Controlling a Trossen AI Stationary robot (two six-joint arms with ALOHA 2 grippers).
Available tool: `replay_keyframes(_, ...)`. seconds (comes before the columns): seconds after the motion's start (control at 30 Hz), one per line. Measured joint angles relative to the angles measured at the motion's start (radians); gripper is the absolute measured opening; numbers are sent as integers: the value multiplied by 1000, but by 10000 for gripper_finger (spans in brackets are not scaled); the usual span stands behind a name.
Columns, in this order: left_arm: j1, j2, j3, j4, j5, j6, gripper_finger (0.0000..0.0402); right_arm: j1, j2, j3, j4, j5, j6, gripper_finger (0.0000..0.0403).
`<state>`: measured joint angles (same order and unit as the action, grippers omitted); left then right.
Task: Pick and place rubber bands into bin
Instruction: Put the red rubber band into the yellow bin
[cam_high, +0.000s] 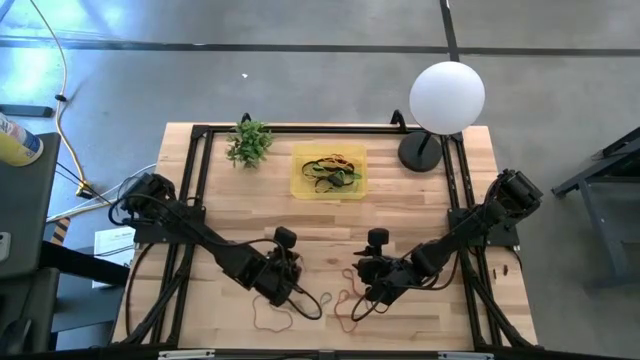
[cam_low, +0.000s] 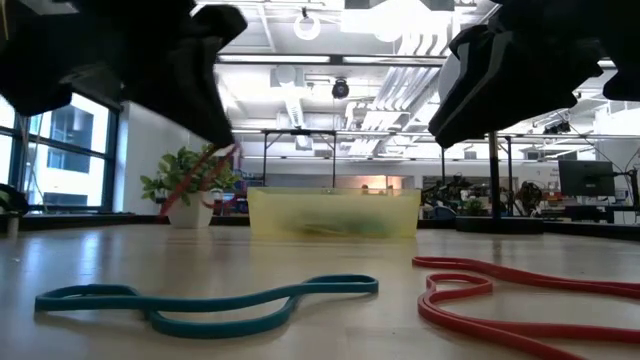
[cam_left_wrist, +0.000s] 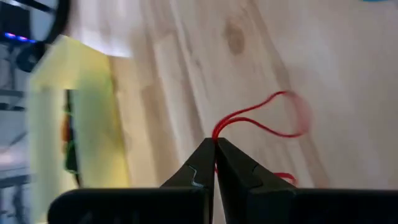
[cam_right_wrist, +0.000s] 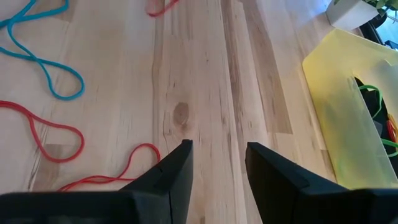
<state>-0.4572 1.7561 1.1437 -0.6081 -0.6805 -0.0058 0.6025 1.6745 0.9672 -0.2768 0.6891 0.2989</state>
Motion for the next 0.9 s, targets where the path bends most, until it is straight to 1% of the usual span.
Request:
replay_keyframes(0.13,8,0,48,-30,-52,53,0,0,0,0,3,0,0,138)
replay_keyframes(0.2,20,-1,69,-45,-62,79,0,0,0,0,5,0,0,138)
replay_keyframes(0.37,85,-1,111,-52,-95,174,0,0,0,0,10,0,11,138)
replay_keyframes(0.5,163,-1,133,-46,-102,257,0,0,0,0,10,-8,16,138)
replay_keyframes(0.7,311,-1,154,-31,-109,368,0,0,0,0,10,-8,18,138)
replay_keyframes(0.9,461,-1,154,50,-38,488,0,0,0,0,10,-8,19,138)
